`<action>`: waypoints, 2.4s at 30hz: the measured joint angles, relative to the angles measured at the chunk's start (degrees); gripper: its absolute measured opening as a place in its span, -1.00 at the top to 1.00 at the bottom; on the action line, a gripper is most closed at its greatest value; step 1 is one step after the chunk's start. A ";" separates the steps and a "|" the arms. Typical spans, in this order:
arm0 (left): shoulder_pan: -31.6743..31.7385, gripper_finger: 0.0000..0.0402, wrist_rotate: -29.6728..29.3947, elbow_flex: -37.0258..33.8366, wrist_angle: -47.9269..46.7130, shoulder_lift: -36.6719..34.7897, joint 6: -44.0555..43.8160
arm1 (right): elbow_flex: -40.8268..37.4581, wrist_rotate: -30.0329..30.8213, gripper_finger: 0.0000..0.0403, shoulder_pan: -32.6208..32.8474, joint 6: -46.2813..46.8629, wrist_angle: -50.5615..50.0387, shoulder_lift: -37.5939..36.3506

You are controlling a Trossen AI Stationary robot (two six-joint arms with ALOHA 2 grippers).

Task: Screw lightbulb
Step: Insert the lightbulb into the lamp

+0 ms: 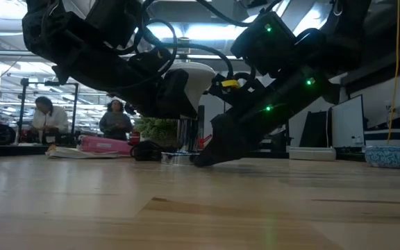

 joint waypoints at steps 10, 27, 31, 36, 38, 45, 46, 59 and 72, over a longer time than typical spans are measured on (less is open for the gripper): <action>0.00 0.25 0.24 -0.02 0.02 -0.02 -0.09 | -0.24 11.70 0.17 -0.11 3.42 -1.61 0.17; 0.00 0.25 0.50 -0.02 0.02 -0.02 -0.68 | -0.26 14.75 0.17 3.18 0.91 -12.51 -6.16; 0.00 0.25 0.52 -0.02 -0.04 -0.02 -0.78 | -0.26 10.83 0.17 5.19 0.93 -13.43 -8.20; 0.00 0.25 0.52 -0.02 -0.04 -0.02 -1.01 | -0.24 0.32 0.17 7.06 1.36 -9.92 -8.32; 0.00 0.25 0.53 -0.02 -0.04 -0.02 -1.14 | -0.22 -4.01 0.17 7.17 1.60 -7.96 -8.03; 0.00 0.25 0.54 -0.02 0.02 -0.02 -1.18 | -0.17 -7.37 0.17 6.91 1.65 5.19 -3.39; 0.00 0.25 0.55 -0.02 0.02 -0.02 -1.18 | -0.17 -7.38 0.17 6.91 1.65 6.43 -2.59; 0.00 0.25 0.57 0.00 0.07 -0.02 -1.20 | -0.17 -5.34 0.17 2.89 1.65 8.95 1.84; 0.00 0.25 0.43 0.00 -0.09 -0.02 -1.25 | -0.07 3.70 0.17 1.18 5.21 4.67 1.66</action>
